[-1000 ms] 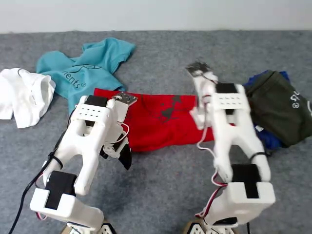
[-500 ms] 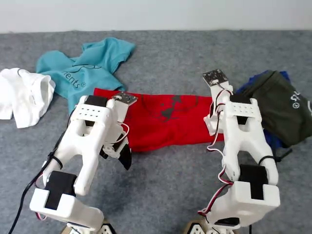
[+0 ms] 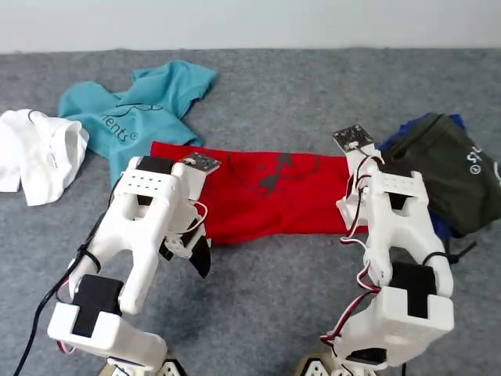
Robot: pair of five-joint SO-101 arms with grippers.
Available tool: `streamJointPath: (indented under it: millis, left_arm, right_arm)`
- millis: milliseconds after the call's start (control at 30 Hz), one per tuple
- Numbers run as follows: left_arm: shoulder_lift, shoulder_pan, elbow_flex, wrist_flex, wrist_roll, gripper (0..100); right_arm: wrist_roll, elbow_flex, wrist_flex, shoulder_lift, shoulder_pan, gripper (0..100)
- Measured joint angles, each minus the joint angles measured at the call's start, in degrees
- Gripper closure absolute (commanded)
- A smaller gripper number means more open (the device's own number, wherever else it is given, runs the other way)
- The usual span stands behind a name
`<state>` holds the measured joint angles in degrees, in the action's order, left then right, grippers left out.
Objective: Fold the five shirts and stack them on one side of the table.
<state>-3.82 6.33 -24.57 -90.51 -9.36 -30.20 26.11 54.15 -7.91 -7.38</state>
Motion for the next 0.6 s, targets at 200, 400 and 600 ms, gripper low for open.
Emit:
streamJointPath:
  millis: [200, 400, 600]
  left_arm:
    - [0.00, 0.00, 0.00, 0.00, 0.00, 72]
    - [0.00, 0.00, 0.00, 0.00, 0.00, 72]
    - [0.00, 0.00, 0.00, 0.00, 0.00, 72]
  right_arm:
    - [-0.53, 0.00, 0.00, 0.00, -0.97, 89.5]
    - [-5.36, 0.26, 0.35, 0.00, -4.40, 89.5]
    - [-8.18, 0.18, 2.64, 0.00, -5.27, 89.6]
